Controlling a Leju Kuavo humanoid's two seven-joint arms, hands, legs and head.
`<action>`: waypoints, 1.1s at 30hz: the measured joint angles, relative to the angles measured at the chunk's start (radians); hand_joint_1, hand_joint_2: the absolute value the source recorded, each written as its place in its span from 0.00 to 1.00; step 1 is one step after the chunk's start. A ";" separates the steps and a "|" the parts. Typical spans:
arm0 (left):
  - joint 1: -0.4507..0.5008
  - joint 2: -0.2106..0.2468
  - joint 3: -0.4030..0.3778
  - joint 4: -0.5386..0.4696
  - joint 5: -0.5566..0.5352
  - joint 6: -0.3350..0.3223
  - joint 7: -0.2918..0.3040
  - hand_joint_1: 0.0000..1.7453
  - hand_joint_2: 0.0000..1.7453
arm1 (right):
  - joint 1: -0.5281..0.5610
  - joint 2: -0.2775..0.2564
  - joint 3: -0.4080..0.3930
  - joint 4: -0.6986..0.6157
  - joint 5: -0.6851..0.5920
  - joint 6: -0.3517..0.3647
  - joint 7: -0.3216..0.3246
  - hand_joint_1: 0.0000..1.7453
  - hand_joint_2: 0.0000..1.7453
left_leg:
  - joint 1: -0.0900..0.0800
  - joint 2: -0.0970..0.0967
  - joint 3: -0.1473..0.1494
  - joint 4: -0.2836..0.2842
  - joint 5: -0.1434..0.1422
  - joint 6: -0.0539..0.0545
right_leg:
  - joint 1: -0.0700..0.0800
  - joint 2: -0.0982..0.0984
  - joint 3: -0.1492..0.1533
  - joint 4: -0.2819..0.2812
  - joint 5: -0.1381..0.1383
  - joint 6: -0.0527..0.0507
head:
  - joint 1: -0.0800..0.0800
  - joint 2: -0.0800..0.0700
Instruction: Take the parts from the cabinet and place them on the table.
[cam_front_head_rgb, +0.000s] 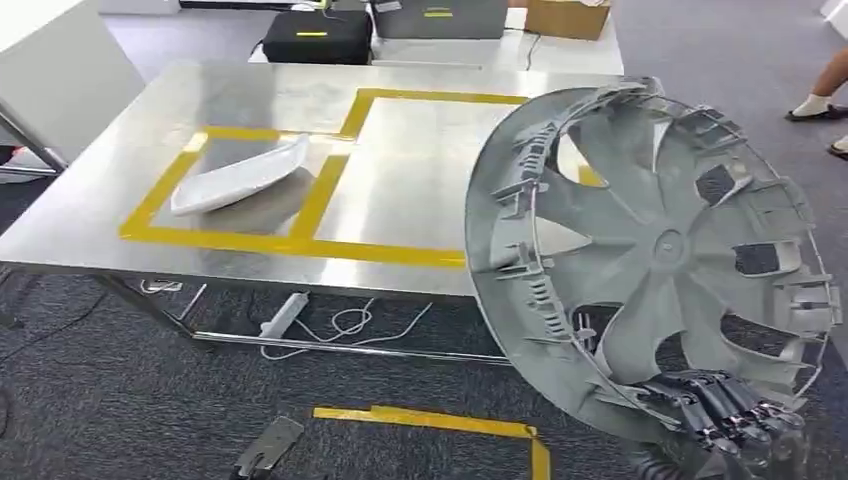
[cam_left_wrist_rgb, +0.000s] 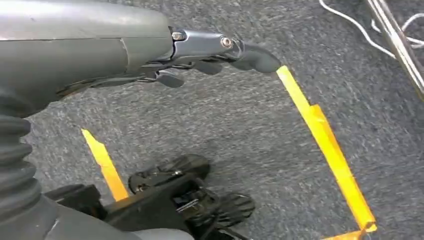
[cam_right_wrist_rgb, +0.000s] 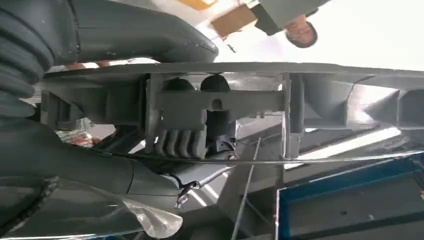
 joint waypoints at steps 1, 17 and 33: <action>-0.001 0.000 0.000 -0.001 0.005 0.001 0.000 0.00 1.00 | 0.000 0.000 0.001 0.000 0.000 0.000 0.000 1.00 1.00 | 0.000 0.000 0.005 0.002 -0.011 -0.006 | -0.007 0.001 0.008 -0.005 -0.003 -0.006 | -0.001 0.000; 0.000 0.013 -0.008 -0.005 0.039 0.005 0.003 0.00 1.00 | -0.010 0.000 0.006 0.001 -0.010 0.000 -0.006 1.00 1.00 | -0.005 0.002 -0.079 0.005 0.074 0.034 | -0.002 -0.003 0.115 -0.032 -0.096 0.005 | -0.004 0.000; -0.002 0.014 -0.017 -0.007 0.050 0.006 0.005 0.00 1.00 | -0.008 0.000 0.008 0.006 -0.018 0.000 -0.010 1.00 1.00 | 0.002 0.000 0.022 0.031 -0.047 -0.011 | -0.014 -0.001 0.007 0.000 -0.005 -0.011 | 0.001 0.000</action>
